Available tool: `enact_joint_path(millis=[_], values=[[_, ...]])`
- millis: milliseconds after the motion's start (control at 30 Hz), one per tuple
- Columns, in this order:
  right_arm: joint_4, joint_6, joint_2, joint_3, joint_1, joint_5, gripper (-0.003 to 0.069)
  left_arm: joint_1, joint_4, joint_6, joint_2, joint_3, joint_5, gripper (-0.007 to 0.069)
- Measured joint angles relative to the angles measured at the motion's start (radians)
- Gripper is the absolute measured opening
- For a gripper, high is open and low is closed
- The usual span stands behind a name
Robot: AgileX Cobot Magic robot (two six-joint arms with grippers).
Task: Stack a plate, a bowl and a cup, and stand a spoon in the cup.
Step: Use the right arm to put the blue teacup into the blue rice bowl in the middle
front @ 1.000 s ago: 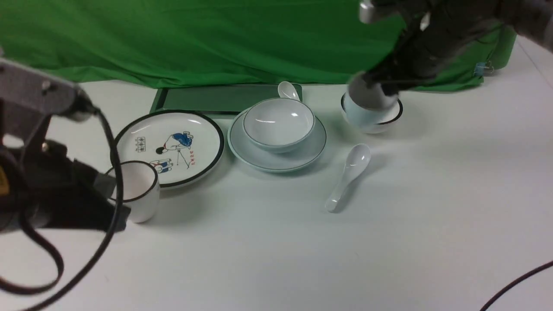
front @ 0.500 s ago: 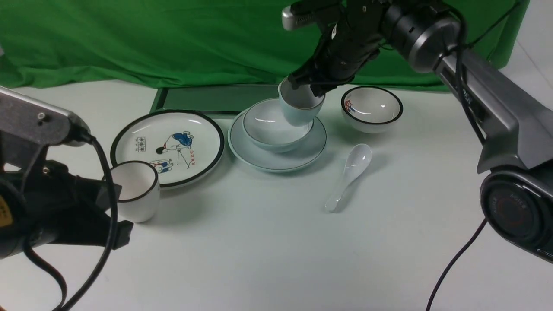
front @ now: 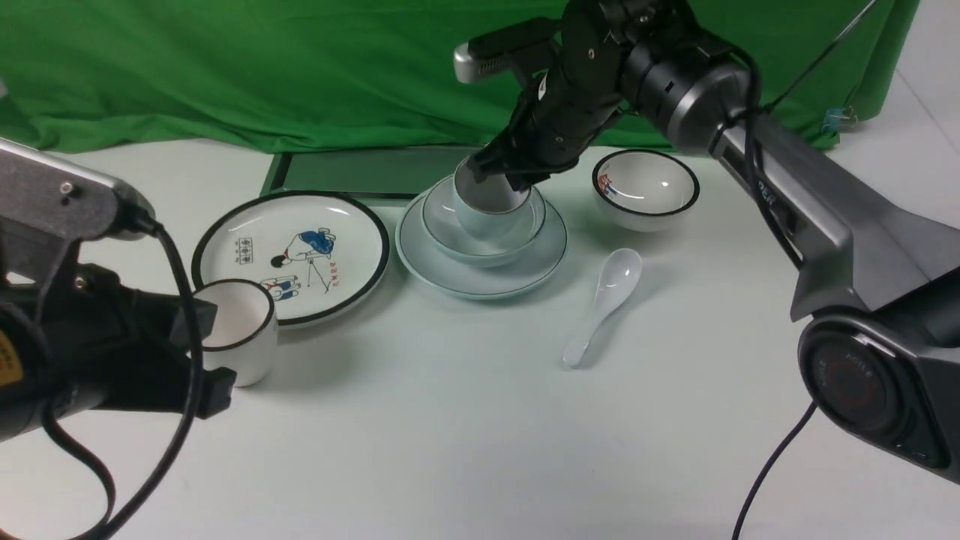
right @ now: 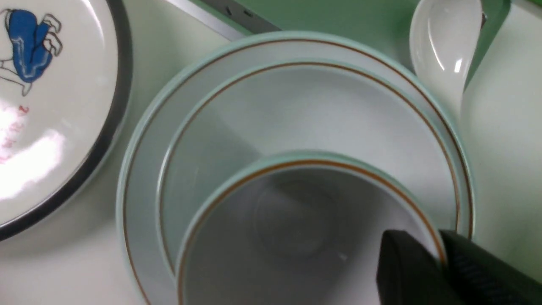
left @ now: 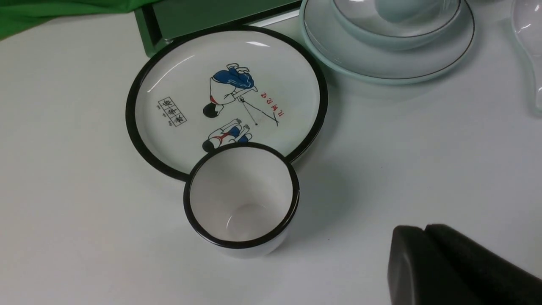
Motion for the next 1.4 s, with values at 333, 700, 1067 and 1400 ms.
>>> enact_joint_path(millis=[333, 700, 1067, 1400], values=[[-0.024, 0.002, 0.003, 0.060, 0.000, -0.045, 0.0082, 0.000, -0.025, 0.000, 0.000, 0.000, 0.000, -0.0036], [-0.025, 0.022, 0.004, 0.063, 0.000, -0.075, 0.0082, 0.000, -0.046, 0.000, 0.000, 0.000, -0.001, -0.0036], [-0.024, 0.055, 0.005, 0.066, 0.000, -0.146, 0.0246, 0.000, -0.051, 0.000, 0.000, 0.000, -0.001, -0.0036], [-0.021, 0.061, -0.002, 0.067, 0.000, -0.110, 0.0335, 0.000, -0.051, 0.000, 0.000, 0.000, 0.001, -0.0036]])
